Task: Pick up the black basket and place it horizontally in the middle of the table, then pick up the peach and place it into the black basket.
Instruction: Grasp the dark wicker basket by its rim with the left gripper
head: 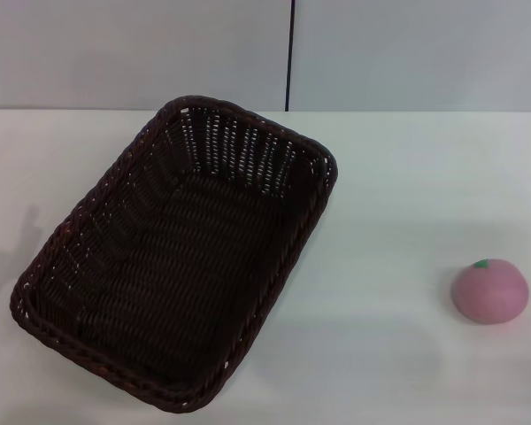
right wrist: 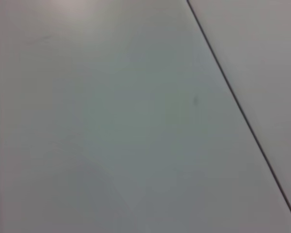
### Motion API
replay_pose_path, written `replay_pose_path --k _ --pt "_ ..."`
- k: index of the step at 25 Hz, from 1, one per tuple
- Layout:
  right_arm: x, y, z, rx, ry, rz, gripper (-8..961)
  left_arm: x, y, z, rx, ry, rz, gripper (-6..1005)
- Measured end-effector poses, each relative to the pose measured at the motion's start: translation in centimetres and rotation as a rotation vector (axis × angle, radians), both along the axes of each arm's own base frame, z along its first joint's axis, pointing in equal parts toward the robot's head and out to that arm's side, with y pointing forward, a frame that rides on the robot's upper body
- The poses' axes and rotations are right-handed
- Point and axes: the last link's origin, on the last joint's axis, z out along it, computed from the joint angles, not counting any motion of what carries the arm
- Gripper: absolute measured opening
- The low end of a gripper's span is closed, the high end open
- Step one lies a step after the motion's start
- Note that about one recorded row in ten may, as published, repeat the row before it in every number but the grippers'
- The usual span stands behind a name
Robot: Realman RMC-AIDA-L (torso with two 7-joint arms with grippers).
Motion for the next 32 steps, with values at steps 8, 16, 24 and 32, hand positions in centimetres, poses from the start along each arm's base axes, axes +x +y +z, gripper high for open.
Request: replay_pose_path --k 8,16,24,32 --pt "0.1 0.1 -0.2 -0.018 0.017 -0.007 752 0.5 -0.4 0.8 0.033 0.018 -0.050 693" --pt "0.2 0.2 -0.2 -0.022 0.029 -0.008 752 1.3 0.8 4.1 -0.175 -0.019 -0.274 680" --pt "0.6 -0.3 0.3 -0.003 0.022 -0.019 752 4.9 5.6 8.8 -0.599 0.093 -0.292 671" --pt "1.1 -1.0 0.5 0.011 0.028 -0.042 752 10.2 10.4 9.8 -0.924 0.346 -0.034 664"
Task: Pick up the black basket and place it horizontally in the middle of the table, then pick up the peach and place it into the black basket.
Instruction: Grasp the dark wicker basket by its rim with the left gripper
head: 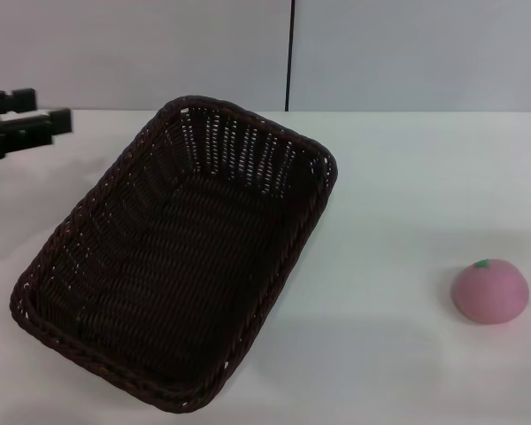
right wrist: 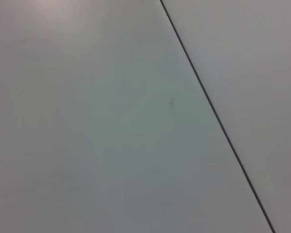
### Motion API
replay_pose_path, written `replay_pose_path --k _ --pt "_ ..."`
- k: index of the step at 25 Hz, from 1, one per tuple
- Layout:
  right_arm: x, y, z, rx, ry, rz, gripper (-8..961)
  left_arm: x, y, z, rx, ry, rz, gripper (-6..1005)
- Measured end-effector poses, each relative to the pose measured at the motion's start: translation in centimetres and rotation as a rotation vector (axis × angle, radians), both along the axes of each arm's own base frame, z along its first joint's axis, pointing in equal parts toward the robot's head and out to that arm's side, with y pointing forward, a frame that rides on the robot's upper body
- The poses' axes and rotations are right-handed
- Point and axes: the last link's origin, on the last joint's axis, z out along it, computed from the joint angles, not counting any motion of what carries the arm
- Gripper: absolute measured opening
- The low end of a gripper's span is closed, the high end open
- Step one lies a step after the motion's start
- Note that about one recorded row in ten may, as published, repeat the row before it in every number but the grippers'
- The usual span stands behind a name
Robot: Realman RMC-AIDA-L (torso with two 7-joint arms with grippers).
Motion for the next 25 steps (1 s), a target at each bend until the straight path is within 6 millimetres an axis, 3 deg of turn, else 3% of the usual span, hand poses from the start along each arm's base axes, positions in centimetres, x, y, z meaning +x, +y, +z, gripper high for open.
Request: replay_pose_path --k 5,9,25 --pt "0.2 -0.3 0.3 0.011 0.004 -0.002 752 3.2 1.5 -0.5 -0.136 0.236 0.093 661" --pt "0.1 -0.3 0.4 0.014 -0.001 0.003 752 4.2 2.0 -1.8 -0.229 0.355 0.171 659" --pt "-0.4 0.6 0.3 0.004 -0.004 0.024 752 4.7 2.7 -6.2 -0.311 0.531 0.238 651"
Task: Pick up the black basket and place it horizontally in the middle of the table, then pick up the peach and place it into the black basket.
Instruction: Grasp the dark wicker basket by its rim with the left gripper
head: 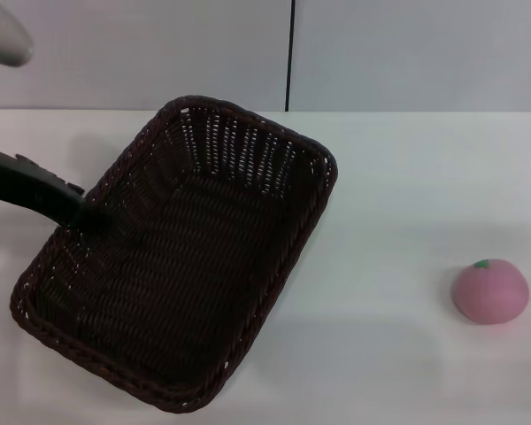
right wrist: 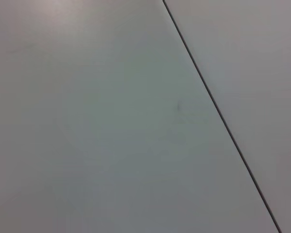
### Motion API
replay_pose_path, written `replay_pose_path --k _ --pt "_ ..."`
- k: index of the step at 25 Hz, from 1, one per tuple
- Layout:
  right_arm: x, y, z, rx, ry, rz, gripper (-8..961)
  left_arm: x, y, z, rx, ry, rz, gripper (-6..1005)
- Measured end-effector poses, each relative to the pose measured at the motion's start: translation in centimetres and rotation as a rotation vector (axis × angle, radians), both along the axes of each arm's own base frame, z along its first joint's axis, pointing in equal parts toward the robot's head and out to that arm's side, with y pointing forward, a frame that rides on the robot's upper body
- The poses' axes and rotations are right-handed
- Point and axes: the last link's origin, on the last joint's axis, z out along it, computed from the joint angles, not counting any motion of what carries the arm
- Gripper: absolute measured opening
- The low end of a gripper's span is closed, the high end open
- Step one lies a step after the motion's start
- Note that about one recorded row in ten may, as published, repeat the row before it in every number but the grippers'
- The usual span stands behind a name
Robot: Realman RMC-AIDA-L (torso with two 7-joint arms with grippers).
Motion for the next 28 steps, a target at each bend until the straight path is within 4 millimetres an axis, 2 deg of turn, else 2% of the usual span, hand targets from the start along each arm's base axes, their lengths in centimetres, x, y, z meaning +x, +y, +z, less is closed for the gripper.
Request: replay_pose_path --k 11,17,19,25,28 --pt "-0.3 0.4 0.0 -0.005 0.010 0.017 752 -0.6 0.2 -1.7 -0.069 0.004 0.042 646" --pt "-0.4 0.5 -0.1 -0.010 0.010 0.022 752 -0.2 0.2 -1.9 -0.083 0.023 0.022 453" --pt "-0.4 0.5 -0.1 -0.011 0.011 0.021 752 -0.1 0.3 -1.8 -0.078 0.032 0.009 247" --pt "-0.3 0.3 -0.2 -0.013 0.013 0.013 752 0.7 0.6 -2.3 -0.094 0.089 -0.048 179" --pt "-0.2 0.3 -0.2 -0.014 0.013 0.011 751 1.3 1.0 -2.4 -0.103 0.128 -0.086 179"
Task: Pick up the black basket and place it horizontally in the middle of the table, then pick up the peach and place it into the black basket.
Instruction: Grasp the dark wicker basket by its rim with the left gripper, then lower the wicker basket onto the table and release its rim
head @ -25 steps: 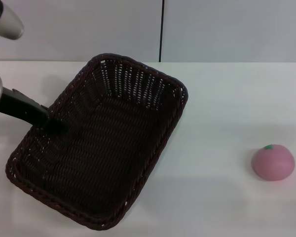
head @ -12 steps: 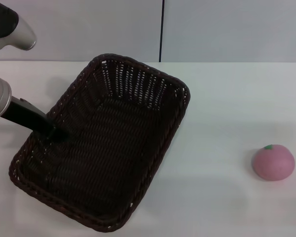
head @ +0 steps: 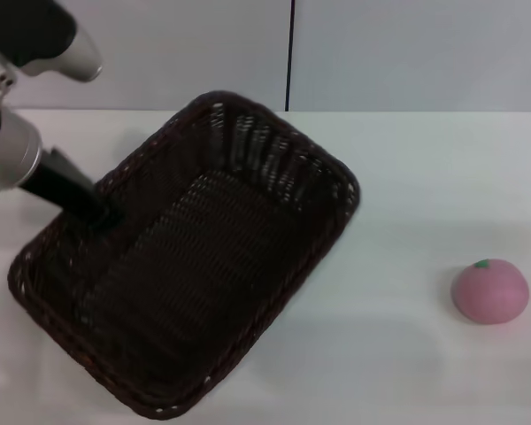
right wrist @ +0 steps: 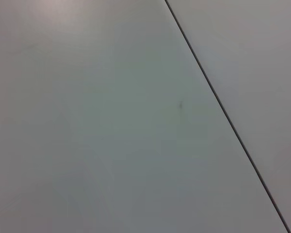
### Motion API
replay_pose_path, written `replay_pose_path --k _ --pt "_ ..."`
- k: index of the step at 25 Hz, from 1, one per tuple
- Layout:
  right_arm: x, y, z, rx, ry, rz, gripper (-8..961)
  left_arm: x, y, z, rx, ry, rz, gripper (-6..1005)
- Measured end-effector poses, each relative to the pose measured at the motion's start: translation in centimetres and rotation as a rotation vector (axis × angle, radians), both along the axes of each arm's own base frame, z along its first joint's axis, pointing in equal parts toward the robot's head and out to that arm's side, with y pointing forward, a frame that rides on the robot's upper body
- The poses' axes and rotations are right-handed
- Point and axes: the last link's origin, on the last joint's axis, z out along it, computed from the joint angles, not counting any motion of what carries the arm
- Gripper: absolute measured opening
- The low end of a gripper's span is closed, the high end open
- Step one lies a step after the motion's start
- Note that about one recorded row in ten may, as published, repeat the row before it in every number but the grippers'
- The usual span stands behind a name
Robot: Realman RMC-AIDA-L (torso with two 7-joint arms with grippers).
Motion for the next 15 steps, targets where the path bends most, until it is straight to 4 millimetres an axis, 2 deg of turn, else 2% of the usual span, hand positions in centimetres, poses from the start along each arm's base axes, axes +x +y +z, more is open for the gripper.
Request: replay_pose_path --k 1,2,3,4,6,9,10,11,13,15 --pt "0.0 0.1 0.0 -0.001 0.000 0.001 751 0.0 0.0 0.0 0.000 0.000 0.000 179" --pt "-0.1 0.1 0.0 -0.002 0.000 0.002 751 1.9 0.8 0.3 -0.054 0.043 -0.147 179" --pt "-0.1 0.1 0.0 -0.002 0.000 0.002 751 1.9 0.8 0.3 -0.054 0.043 -0.147 179" --pt "-0.1 0.2 0.0 -0.003 0.000 0.004 751 3.1 1.1 0.2 -0.103 0.078 -0.276 179" --pt "-0.1 0.2 -0.1 -0.004 0.001 0.003 751 3.1 1.1 0.2 -0.103 0.078 -0.276 179" --pt "0.1 -0.2 -0.2 -0.009 0.005 -0.009 751 5.3 0.8 -1.8 -0.258 0.176 -0.554 179" --pt "0.1 -0.2 -0.2 -0.009 0.005 -0.009 751 5.3 0.8 -1.8 -0.258 0.176 -0.554 179" --pt "0.2 -0.3 -0.3 -0.010 0.007 -0.013 751 6.0 0.5 -2.6 -0.318 0.208 -0.645 179" --pt "0.3 -0.6 -0.5 -0.015 0.013 -0.022 751 6.6 0.2 -3.2 -0.365 0.228 -0.718 179" --pt "0.5 -0.8 -0.5 -0.017 0.015 -0.029 751 6.9 0.1 -3.4 -0.380 0.235 -0.746 179"
